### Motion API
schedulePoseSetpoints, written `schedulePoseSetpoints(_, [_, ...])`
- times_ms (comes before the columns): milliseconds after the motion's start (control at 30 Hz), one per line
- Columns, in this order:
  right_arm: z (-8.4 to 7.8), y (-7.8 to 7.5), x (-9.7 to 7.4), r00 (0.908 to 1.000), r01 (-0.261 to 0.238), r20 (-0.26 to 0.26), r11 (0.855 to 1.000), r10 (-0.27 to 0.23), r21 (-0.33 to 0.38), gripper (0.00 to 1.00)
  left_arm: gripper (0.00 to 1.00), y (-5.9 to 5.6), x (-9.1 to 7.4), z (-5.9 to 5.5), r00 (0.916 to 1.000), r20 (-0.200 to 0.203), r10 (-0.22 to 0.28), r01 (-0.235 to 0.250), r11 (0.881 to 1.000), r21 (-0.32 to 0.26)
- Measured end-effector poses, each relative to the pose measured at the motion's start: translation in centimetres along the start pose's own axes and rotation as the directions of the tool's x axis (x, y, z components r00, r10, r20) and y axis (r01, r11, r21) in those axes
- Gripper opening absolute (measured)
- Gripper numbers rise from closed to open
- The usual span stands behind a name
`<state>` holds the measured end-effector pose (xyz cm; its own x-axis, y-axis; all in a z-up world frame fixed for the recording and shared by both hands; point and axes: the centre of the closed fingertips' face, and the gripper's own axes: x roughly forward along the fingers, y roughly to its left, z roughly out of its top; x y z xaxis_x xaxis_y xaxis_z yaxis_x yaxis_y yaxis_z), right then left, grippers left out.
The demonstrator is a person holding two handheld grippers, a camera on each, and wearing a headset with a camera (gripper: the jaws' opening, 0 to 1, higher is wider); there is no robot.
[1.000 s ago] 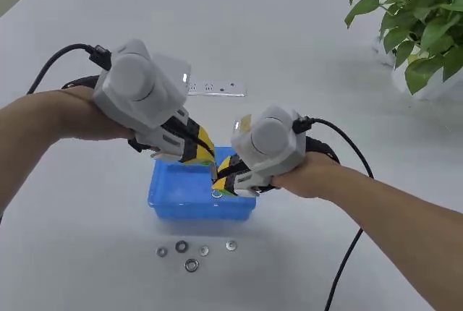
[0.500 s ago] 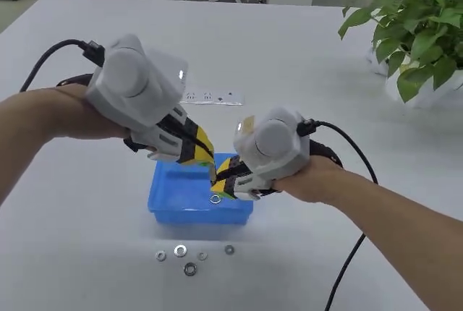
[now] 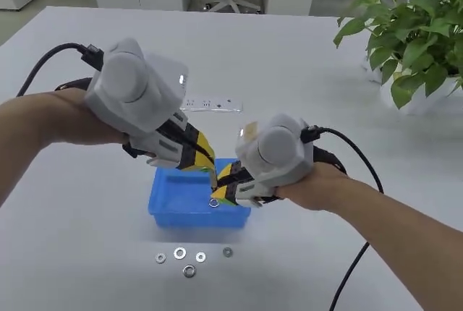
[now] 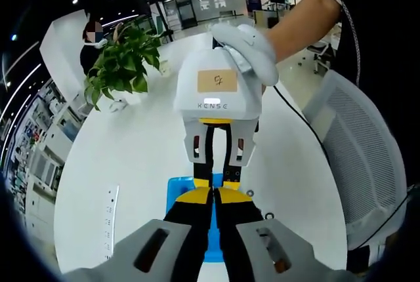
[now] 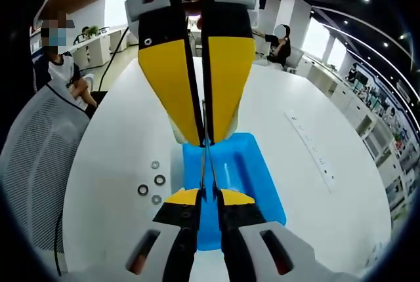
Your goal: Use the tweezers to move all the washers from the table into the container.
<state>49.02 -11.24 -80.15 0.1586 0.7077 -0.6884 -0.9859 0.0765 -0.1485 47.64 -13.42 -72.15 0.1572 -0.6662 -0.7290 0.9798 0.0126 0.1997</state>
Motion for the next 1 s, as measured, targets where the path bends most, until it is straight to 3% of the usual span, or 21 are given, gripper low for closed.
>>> schedulePoseSetpoints(533, [-1.1,1.9,-0.7,0.9999,0.013,0.000,1.000,-0.013,0.004,0.12,0.06,-2.1,0.7,0.3,0.9996,-0.003,-0.026,0.026,1.000,0.014])
schedulePoseSetpoints(1000, [-2.1,3.2,-0.7,0.9999,0.010,-0.004,1.000,-0.010,0.024,0.12,0.06,-3.2,1.9,0.4,0.9983,0.001,-0.058,0.058,0.998,0.013])
